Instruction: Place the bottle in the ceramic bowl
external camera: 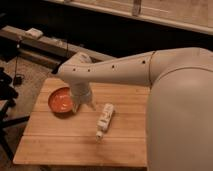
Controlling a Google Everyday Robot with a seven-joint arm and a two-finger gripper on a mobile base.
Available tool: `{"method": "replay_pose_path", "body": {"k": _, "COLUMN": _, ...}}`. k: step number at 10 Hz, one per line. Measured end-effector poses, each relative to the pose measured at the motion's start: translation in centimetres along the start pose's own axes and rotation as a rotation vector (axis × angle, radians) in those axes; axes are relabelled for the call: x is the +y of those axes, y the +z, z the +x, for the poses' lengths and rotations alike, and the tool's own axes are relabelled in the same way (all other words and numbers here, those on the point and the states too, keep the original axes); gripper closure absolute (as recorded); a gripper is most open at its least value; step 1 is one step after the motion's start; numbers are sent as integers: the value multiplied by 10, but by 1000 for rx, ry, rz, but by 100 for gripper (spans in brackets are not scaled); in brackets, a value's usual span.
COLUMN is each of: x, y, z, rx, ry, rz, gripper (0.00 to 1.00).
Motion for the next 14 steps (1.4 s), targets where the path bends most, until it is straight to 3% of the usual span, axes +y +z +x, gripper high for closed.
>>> {"method": "replay_pose_path", "body": {"k": 12, "x": 0, "y": -1, "z": 0, "rx": -2, "ry": 0, "rz": 0, "gripper": 35}}
{"method": "replay_pose_path", "body": {"k": 14, "x": -5, "y": 6, "z": -2, "rx": 19, "ry": 15, "rz": 7, "gripper": 35}}
